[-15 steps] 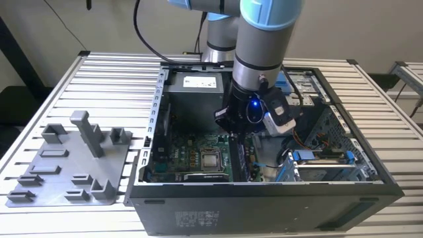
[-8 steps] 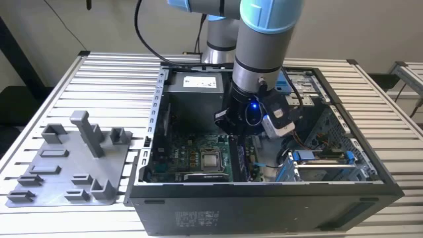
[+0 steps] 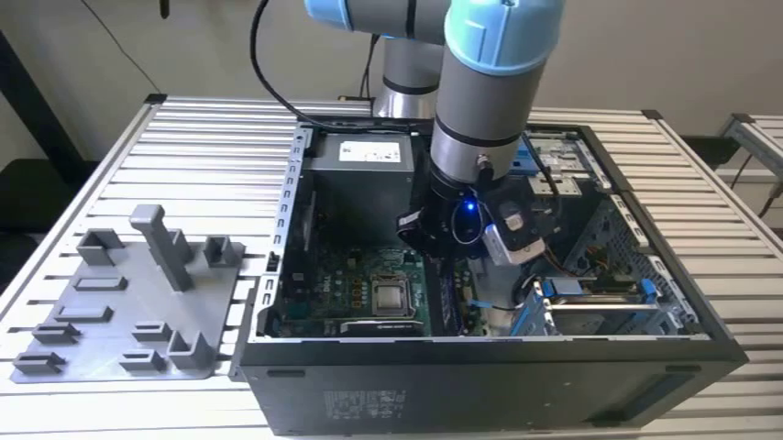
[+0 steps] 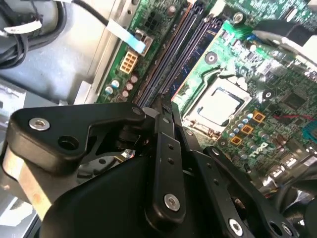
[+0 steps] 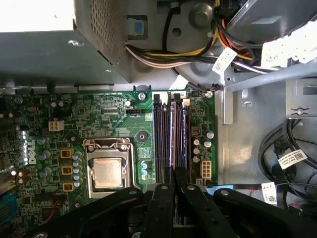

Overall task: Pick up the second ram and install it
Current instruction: 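Insert the second ram into the second slot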

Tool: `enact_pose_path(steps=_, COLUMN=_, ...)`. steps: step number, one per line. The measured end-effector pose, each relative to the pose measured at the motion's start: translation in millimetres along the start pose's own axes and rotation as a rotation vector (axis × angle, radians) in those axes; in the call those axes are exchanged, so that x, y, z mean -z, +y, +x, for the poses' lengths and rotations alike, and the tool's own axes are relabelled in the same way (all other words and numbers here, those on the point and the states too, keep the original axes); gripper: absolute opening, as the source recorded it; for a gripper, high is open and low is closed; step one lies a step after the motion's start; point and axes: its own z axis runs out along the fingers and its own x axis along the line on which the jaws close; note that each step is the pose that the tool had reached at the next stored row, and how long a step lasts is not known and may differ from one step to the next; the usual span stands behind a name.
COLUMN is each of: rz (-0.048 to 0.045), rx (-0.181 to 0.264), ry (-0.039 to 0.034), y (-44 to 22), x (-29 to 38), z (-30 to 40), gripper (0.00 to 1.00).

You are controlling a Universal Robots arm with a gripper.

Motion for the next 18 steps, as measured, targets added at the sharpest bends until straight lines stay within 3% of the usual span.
enact_pose_path(steps=8, rz=0.0001, rx=0.000, ry=0.0001, y=-1.8, x=-6.4, z=4.6, gripper=0.13)
enact_pose_path(steps=18, rz=-0.0005, rx=0.028, ry=0.0011, y=-1.8, x=-12.4, z=5.0, gripper=0.13)
